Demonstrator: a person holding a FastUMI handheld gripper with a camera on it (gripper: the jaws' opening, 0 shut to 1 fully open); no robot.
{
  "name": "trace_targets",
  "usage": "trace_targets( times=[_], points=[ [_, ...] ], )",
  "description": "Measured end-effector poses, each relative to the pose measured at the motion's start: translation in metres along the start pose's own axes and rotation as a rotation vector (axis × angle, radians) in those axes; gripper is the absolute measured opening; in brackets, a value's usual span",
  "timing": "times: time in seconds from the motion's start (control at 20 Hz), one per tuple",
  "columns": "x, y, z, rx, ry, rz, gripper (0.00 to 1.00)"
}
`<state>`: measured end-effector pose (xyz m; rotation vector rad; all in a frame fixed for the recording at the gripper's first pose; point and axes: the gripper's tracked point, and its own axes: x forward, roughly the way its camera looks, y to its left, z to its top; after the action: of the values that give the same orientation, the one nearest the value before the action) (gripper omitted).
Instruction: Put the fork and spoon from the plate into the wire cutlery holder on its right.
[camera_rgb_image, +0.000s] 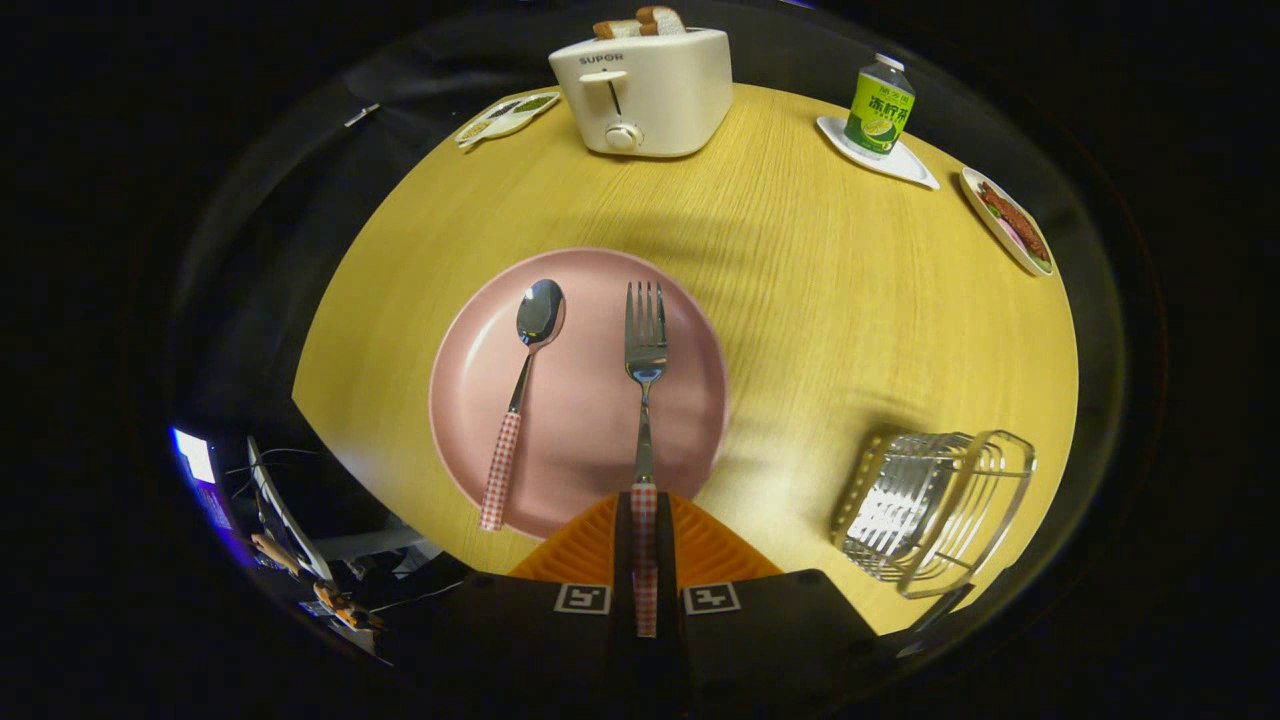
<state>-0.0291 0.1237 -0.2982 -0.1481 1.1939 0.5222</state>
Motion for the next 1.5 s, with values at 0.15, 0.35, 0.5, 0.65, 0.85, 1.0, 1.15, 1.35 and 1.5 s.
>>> trace_targets(
  times=[0.15,0.35,0.5,0.65,0.85,1.0,1.15,1.35,1.5],
  points=[
    [-0.05,-0.038,-0.011,-0.078,0.032,-0.019,0.12],
    [-0.1,-0.094,-0.027,-0.168,0.12,-0.056,0.12],
    [-0.116,-0.129,-0.042,-0.171,0.198,-0.076,0.11],
    [-0.115,-0.15,-0.065,-0.184,0.316,-0.069,0.12],
    [-0.101,-0.152,-0.075,-0.145,0.442,-0.002,0.12],
    [-0.1,-0.162,-0.077,-0.151,0.519,-0.004,0.11],
    [-0.114,-0.176,-0.085,-0.204,0.551,-0.022,0.12],
    [-0.113,-0.18,-0.092,-0.251,0.604,-0.032,0.12],
    [-0.102,-0.178,-0.096,-0.274,0.676,-0.032,0.11]
  ],
)
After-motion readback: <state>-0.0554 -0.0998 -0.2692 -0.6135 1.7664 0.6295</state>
